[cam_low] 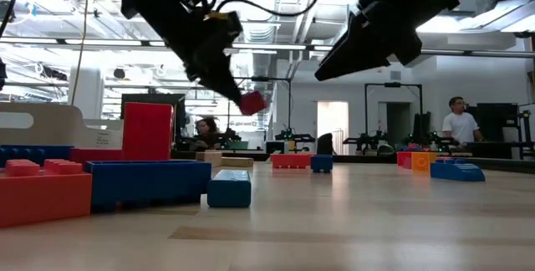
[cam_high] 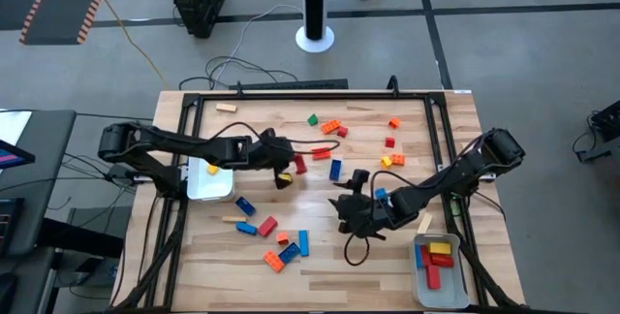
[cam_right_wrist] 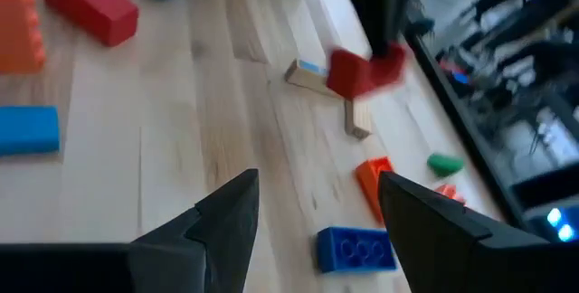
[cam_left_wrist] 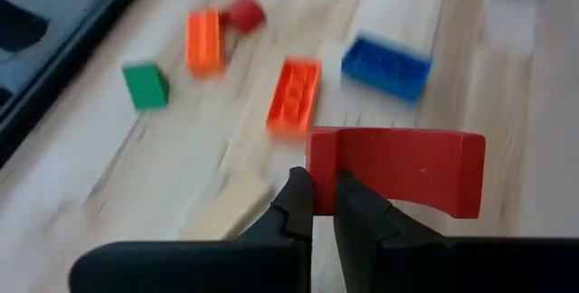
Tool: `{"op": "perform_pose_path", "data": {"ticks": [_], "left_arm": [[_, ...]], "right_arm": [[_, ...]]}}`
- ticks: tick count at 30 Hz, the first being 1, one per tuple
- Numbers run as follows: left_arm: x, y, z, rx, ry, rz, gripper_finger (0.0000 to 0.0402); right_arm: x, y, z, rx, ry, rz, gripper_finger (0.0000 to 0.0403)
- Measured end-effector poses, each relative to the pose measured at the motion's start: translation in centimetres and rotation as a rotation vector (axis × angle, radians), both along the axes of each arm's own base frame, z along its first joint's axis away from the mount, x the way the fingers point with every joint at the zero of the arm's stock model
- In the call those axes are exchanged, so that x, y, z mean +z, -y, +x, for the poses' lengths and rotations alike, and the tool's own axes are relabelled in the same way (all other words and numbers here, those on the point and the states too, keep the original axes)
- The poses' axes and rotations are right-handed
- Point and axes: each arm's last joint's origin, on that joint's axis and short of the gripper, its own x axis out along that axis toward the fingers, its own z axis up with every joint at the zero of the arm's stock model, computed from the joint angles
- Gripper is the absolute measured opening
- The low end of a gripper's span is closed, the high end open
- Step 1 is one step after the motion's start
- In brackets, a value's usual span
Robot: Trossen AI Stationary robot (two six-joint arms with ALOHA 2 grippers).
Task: Sort blocks by size
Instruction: Put the red large block into the gray bin
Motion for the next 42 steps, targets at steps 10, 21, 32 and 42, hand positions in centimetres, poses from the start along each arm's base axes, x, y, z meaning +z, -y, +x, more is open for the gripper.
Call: {"op": "perform_pose_path", "data": {"ticks": [10, 21, 32, 42], "left_arm": [[2.1, 1.2, 1.8, -0.024, 0.333, -0.018, 0.0017], [3.1, 2.8, 2.2, -0.051, 0.457, -0.037, 0.0017], [3.9, 3.2, 2.4, -0.035, 0.557, -0.069, 0.0021], [4.1, 4.1, 2.4, -0.055, 0.579, -0.078, 0.0021]], "right_arm": [[2.0, 0.4, 1.0, -0.047, 0.01, -0.171, 0.0256], [4.2, 0.8, 1.9, -0.123, 0.042, -0.27, 0.0256], [4.5, 0.7, 1.8, -0.166, 0.055, -0.307, 0.0256], [5.4, 0.5, 2.3, -0.16, 0.106, -0.339, 0.0256]]}}
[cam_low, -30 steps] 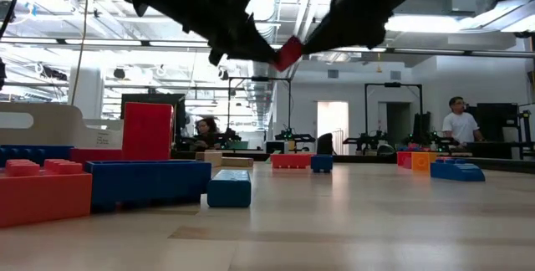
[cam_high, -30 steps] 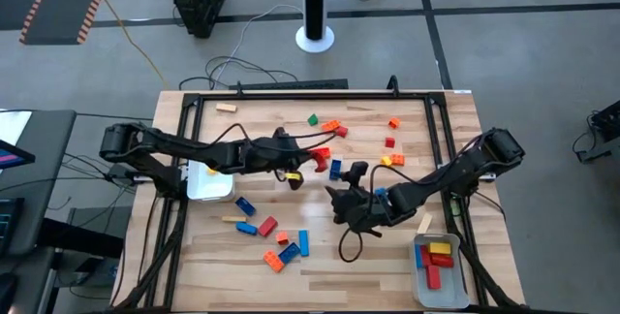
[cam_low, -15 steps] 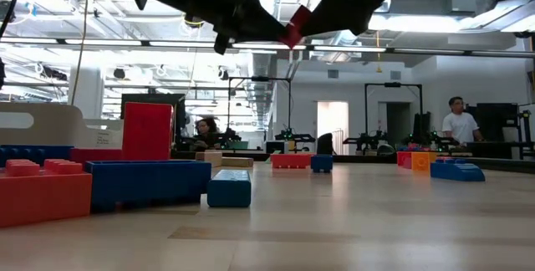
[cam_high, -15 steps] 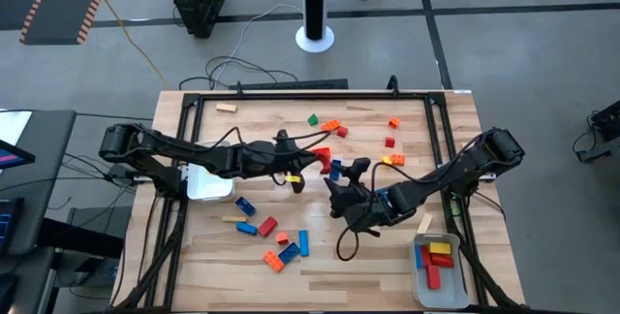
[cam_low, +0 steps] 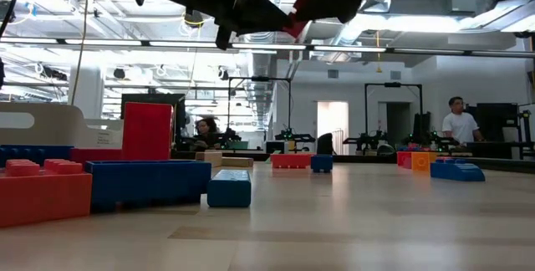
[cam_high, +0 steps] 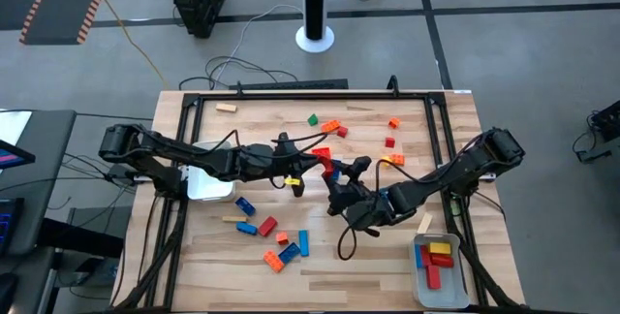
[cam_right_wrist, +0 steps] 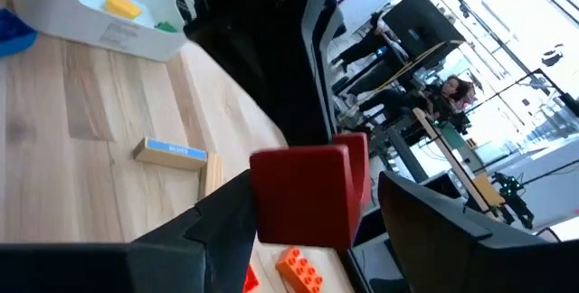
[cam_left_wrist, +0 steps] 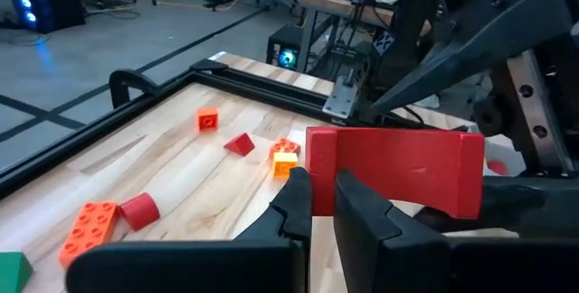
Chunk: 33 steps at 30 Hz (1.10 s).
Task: Sort blocks by size
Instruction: Put the red large block into the gray bin
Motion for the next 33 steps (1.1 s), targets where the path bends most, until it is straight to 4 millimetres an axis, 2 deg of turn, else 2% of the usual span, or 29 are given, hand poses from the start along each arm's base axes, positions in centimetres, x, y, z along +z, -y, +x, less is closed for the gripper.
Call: {"op": "perform_pose_path", "data": {"ticks": [13, 16, 21, 23, 26, 30, 33], "left_arm": [[0.2, 0.7, 0.0, -0.013, 0.018, -0.004, 0.0022], [0.2, 0.8, 0.0, -0.015, 0.017, -0.004, 0.0022], [0.0, 0.9, -0.1, -0.008, 0.0, -0.01, 0.0025], [-0.1, 0.9, -0.1, -0.01, -0.009, -0.008, 0.0032], [-0.4, 1.0, -0.1, -0.03, -0.048, 0.02, 0.0062], [-0.8, 1.1, -0.3, -0.061, -0.115, 0.045, 0.0134], [-0.4, 1.0, -1.0, -0.053, -0.143, 0.051, 0.0185]], "right_arm": [[0.2, 1.0, 0.5, -0.018, -0.011, -0.024, 0.0246], [0.2, 1.2, 0.6, -0.018, -0.014, -0.022, 0.0223], [0.1, 1.5, 0.7, -0.001, -0.036, -0.026, 0.0162], [0.1, 1.5, 0.7, 0.005, -0.042, -0.029, 0.0157], [0.1, 1.4, 0.7, 0.022, -0.037, -0.013, 0.0157], [0.1, 0.8, 0.5, 0.041, -0.035, -0.01, 0.0157], [0.0, -0.1, 0.0, 0.064, -0.049, -0.002, 0.0157]]}}
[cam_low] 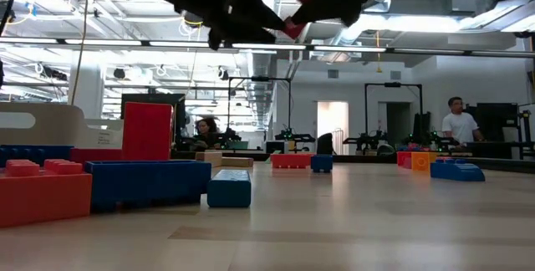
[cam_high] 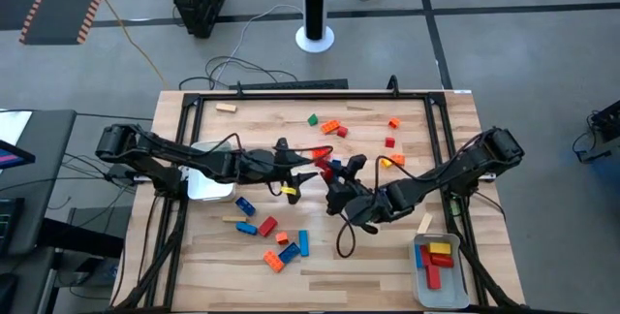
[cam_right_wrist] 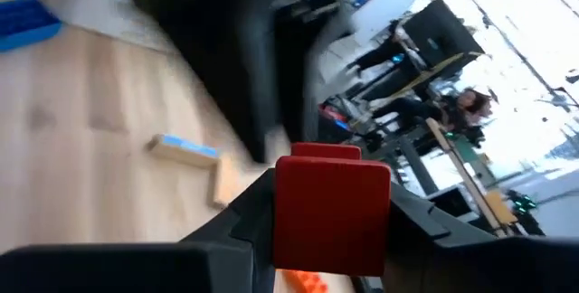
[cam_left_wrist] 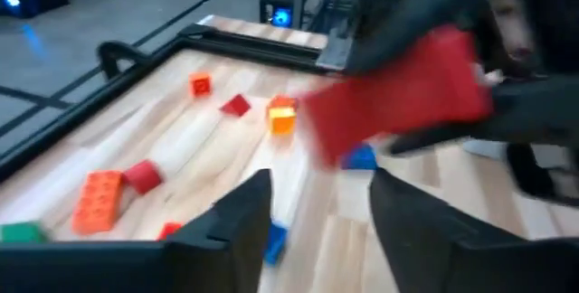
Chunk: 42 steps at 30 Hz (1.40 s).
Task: Sort blocks by size
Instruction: Put the red large block into the gray bin
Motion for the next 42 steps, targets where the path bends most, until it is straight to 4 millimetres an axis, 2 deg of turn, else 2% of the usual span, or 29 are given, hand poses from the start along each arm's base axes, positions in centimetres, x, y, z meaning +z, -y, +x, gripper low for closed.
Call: {"op": "perform_pose_path", "data": {"ticks": [4, 8, 13, 20, 25, 30, 33, 38, 42], "left_arm": [[0.1, -0.1, -1.4, 0.003, -0.115, 0.015, 0.0221], [-0.6, 0.5, -2.6, -0.007, -0.25, 0.002, 0.0224], [-2.1, 1.5, -3.0, -0.015, -0.38, -0.022, 0.0222], [-2.6, 2.5, -3.5, -0.011, -0.426, -0.015, 0.0222], [-2.5, 2.9, -3.6, 0.012, -0.422, 0.028, 0.0222], [-2.5, 2.8, -3.6, 0.019, -0.421, 0.032, 0.0222], [-2.5, 2.6, -3.5, 0.025, -0.421, 0.031, 0.0222], [-2.5, 2.5, -3.5, 0.022, -0.425, 0.045, 0.0222], [-2.5, 2.5, -3.5, 0.011, -0.432, 0.061, 0.0222]], "right_arm": [[0.8, -1.2, -1.7, 0.037, -0.014, 0.13, 0.0157], [1.2, -1.4, -3.9, 0.044, -0.155, 0.448, 0.0157], [0.4, -0.9, -6.9, -0.105, -0.439, 0.829, 0.0157], [-1.0, -3.2, -11.2, -0.306, -0.781, 1.063, 0.0164], [-1.5, -5.0, -14.0, -0.461, -0.891, 1.11, 0.0168], [-1.4, -6.5, -15.7, -0.462, -0.87, 1.064, 0.0156], [-1.3, -6.4, -16.0, -0.484, -0.797, 1.014, 0.0156], [-1.2, -5.9, -16.6, -0.576, -0.787, 0.961, 0.0162], [-0.9, -6.0, -17.2, -0.588, -0.782, 0.944, 0.0158]]}}
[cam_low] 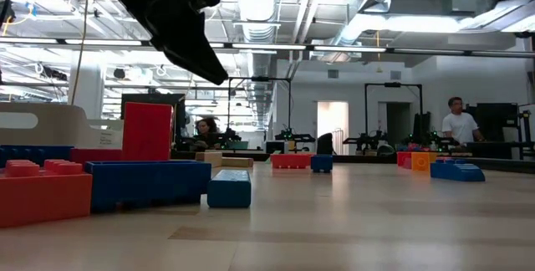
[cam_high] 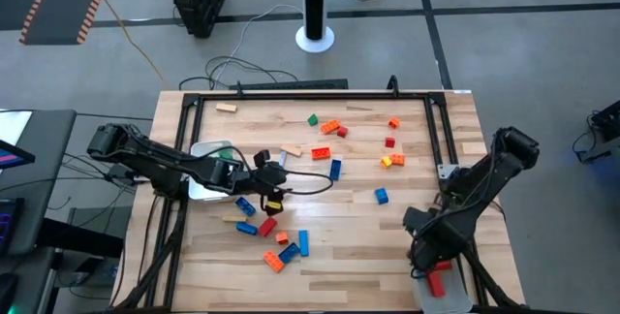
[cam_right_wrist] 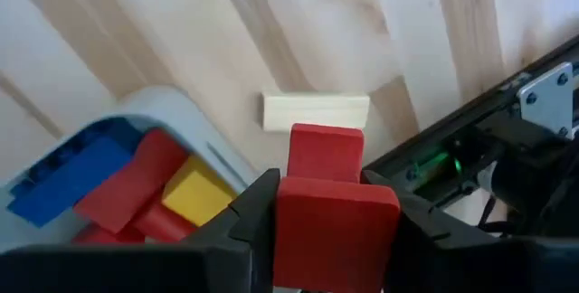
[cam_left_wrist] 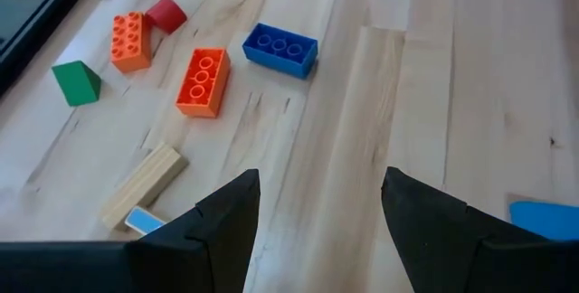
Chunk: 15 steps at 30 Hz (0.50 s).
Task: Sort blocks by size
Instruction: Put the red large block into the gray bin
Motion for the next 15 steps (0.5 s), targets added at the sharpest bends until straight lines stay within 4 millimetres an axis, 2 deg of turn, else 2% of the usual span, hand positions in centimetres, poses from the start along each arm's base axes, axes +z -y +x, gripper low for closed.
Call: {"op": "perform_pose_path", "data": {"ticks": [4, 8, 11, 15], "left_arm": [[0.0, 0.0, 0.0, -0.008, -0.005, 0.011, 0.0222], [0.0, -0.1, 0.0, -0.009, -0.006, 0.014, 0.0222], [0.0, -0.1, 0.0, -0.007, -0.006, 0.013, 0.0222], [0.0, -0.1, 0.0, -0.007, -0.006, 0.013, 0.0222]], "right_arm": [[1.1, -0.6, -0.6, 0.008, 0.044, 0.02, 0.0156], [3.8, -1.4, -1.6, 0.013, 0.167, 0.061, 0.0158], [5.4, -2.4, -2.4, -0.011, 0.269, 0.163, 0.0158], [5.2, -3.9, -2.9, -0.059, 0.321, 0.246, 0.0158]]}}
